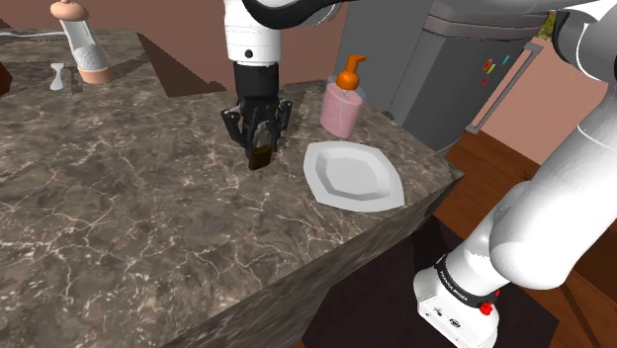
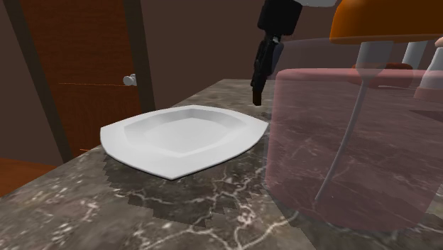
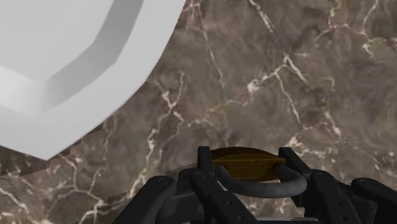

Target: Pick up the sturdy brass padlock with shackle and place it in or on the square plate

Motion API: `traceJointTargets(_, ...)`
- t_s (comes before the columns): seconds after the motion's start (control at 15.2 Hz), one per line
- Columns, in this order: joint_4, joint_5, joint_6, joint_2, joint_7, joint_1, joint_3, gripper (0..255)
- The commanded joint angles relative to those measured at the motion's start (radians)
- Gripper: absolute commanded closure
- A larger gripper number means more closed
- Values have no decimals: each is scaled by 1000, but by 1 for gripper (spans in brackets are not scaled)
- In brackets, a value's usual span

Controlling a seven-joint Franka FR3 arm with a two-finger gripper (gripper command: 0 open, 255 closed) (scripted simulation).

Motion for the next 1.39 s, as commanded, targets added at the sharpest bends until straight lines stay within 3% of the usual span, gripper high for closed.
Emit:
traceJointTargets(0.0, 23, 1, -24, -1, 5, 1, 1, 255)
traceJointTargets(0.73, 173, -1, -171, 1, 26, 1, 2, 255)
traceJointTargets(1.32, -209, 85, -157, -359, -172, -69, -94, 255)
